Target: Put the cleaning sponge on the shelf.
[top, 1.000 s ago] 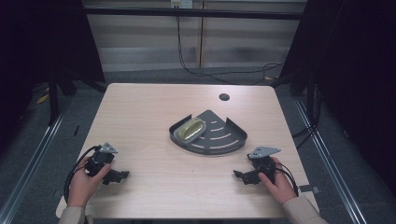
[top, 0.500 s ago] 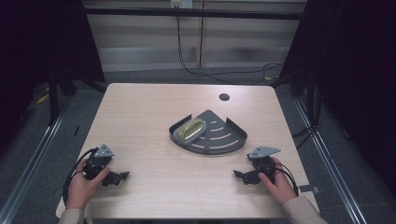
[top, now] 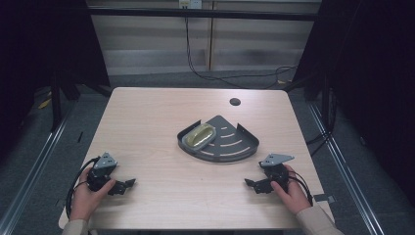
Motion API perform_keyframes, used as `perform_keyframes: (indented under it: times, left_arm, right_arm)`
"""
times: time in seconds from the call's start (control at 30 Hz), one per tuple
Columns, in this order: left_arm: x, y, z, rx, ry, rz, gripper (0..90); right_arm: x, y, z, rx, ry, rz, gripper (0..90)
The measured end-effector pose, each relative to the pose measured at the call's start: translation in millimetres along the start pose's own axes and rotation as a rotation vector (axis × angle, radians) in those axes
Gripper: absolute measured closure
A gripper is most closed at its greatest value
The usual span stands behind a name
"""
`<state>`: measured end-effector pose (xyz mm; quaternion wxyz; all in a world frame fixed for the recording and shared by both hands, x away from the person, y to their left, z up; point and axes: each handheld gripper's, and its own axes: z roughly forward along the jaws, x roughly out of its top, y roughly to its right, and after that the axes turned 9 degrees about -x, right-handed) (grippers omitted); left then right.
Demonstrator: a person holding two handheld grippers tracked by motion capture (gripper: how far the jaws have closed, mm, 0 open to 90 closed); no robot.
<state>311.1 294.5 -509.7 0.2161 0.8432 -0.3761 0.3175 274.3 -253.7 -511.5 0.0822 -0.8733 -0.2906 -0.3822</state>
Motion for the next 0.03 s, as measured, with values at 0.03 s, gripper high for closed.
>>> perform_keyframes:
  times: [0.03]
  left_arm:
    - [0.0,0.0,0.0,0.0,0.0,0.0,0.0]
  right_arm:
    - [0.0,0.0,0.0,0.0,0.0,0.0,9.9]
